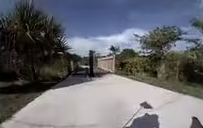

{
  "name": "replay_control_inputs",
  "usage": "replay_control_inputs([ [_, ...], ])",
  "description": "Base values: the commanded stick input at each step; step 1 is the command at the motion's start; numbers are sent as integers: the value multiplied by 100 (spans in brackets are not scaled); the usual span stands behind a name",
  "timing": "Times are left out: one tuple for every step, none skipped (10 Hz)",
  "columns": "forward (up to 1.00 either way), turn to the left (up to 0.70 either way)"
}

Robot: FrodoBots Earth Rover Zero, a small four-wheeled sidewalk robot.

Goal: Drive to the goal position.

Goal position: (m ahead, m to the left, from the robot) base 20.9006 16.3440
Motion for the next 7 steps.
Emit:
replay_control_inputs([
  [85,-7],
  [85,0],
  [85,0],
  [85,0],
  [85,0],
  [85,0],
  [85,0],
])
